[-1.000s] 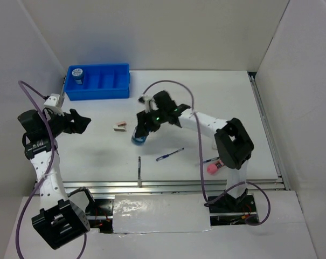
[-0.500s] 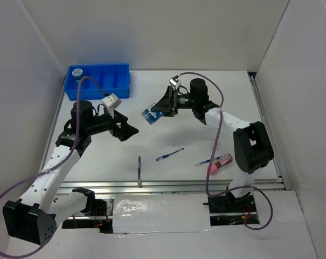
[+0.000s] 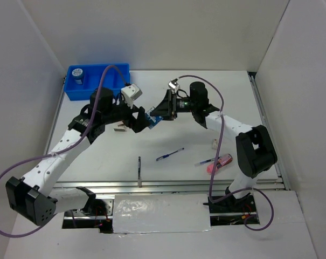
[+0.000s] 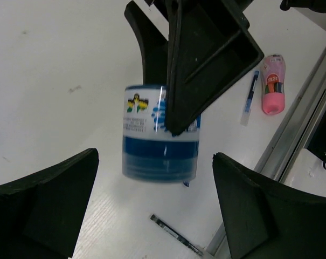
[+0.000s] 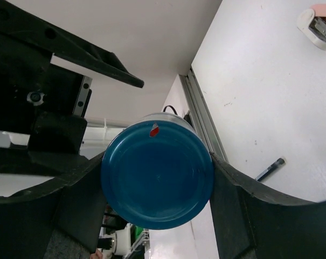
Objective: Sort the stationery into containers
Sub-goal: Pick up the stationery from the corner of the board.
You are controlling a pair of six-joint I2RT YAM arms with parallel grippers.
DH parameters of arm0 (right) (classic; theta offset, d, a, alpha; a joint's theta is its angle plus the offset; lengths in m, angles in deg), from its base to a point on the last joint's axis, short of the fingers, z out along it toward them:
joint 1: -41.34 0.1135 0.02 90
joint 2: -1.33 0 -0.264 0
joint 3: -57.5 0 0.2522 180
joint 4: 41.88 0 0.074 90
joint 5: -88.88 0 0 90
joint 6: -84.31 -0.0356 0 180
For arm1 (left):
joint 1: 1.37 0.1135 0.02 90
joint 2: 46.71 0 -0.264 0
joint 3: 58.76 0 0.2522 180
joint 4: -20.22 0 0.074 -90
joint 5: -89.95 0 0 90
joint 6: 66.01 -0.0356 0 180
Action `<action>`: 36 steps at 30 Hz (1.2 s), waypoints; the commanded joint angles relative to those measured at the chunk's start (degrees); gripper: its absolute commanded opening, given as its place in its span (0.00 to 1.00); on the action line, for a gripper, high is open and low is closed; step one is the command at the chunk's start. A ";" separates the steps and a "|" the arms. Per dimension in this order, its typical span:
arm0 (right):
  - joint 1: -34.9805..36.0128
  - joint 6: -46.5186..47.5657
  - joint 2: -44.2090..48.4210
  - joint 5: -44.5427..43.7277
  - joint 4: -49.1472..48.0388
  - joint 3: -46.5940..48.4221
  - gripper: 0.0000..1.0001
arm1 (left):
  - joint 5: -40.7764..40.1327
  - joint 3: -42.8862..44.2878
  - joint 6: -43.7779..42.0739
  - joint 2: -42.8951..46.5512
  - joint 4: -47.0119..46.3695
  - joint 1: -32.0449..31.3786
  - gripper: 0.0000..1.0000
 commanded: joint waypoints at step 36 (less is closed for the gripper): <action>0.54 -32.86 1.81 3.01 -38.70 -8.45 0.00 | 0.85 -2.06 6.36 -1.31 -6.32 0.64 0.80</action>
